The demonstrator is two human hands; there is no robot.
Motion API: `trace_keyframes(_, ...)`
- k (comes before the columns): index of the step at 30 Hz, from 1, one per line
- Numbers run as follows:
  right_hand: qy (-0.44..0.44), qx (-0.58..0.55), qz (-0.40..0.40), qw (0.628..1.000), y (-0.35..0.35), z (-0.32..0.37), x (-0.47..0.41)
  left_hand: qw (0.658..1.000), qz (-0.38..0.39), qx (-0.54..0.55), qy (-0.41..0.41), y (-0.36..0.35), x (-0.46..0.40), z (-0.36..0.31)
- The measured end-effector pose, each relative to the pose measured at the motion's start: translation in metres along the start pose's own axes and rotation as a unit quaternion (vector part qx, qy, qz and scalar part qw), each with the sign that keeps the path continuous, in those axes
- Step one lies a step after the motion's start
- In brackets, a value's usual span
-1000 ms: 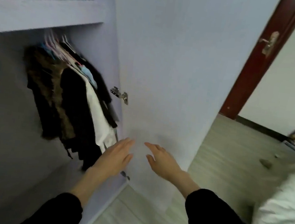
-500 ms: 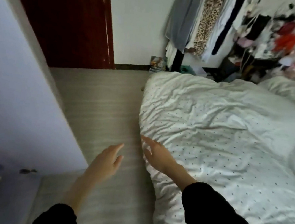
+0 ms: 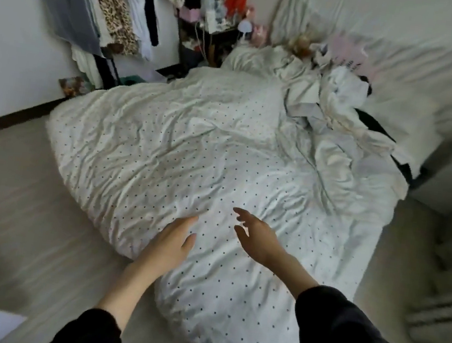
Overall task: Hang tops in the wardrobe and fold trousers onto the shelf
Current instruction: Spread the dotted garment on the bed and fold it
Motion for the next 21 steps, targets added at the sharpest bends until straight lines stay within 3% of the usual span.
trace_keyframes(5, -0.07, -0.025, -0.031, 0.997, 0.026, -0.075, 0.063, 0.997, 0.035, -0.006, -0.064, -0.042, -0.016, -0.066)
trace_keyframes(12, -0.089, -0.055, -0.093, 0.99, 0.086, -0.161, 0.132, 0.991, 0.084, -0.032, -0.095, -0.124, -0.006, -0.159)
trace_keyframes(21, -0.112, -0.001, -0.127, 0.985, 0.214, -0.324, 0.209, 0.988, 0.095, -0.013, -0.123, -0.264, -0.022, -0.353)
Point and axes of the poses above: each hand's wrist, its own x-axis away from the middle knuckle, its own y-axis out of the back of the hand, z = x × y, the point moved 3 cm from there along -x, towards the middle knuckle, and after that the axes turned 3 degrees about -x, right-handed, at the moved point
